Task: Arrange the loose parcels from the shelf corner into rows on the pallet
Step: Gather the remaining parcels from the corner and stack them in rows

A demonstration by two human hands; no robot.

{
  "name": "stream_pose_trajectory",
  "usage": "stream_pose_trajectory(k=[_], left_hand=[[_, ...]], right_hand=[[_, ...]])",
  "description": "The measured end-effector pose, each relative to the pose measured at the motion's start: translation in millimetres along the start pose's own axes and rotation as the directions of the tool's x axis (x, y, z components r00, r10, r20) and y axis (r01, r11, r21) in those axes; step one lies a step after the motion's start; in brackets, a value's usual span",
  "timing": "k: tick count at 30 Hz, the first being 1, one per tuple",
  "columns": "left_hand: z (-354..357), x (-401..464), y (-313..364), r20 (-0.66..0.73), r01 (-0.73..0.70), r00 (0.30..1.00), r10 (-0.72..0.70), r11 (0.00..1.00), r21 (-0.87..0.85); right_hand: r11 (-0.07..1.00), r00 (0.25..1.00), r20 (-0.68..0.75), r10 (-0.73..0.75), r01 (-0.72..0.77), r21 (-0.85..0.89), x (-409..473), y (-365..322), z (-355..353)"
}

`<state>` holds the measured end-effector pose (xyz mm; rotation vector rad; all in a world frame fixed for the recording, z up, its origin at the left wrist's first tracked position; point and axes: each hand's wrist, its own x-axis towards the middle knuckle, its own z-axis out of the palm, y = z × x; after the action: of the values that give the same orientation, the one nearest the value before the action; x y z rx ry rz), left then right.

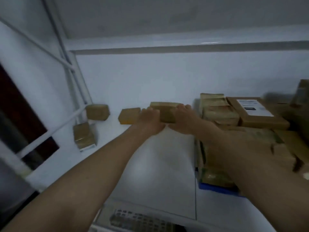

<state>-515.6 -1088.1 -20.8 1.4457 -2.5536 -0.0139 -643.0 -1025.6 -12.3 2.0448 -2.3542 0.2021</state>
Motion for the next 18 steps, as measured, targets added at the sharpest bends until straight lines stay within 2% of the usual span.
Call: stream_pose_trajectory(k=[5,8,13,18], left_hand=[[27,-34,-75,0.146,0.226,0.965,-0.219,0.974,-0.030],[35,-53,-113,0.177,0.343,0.925,-0.335,0.939,-0.012],[40,-78,-179,0.223,0.463,0.868,-0.444,0.885,-0.041],[33,-99,-251,0.222,0.517,0.838,-0.499,0.855,-0.029]], right_hand=[[0.988,0.975,0.166,-0.149,0.139,0.071,34,-61,42],[0.976,0.952,0.216,-0.215,0.202,0.082,47,-97,65],[0.963,0.924,0.278,-0.263,0.235,0.130,65,-157,97],[0.958,0.916,0.290,-0.279,0.248,0.141,86,-223,119]])
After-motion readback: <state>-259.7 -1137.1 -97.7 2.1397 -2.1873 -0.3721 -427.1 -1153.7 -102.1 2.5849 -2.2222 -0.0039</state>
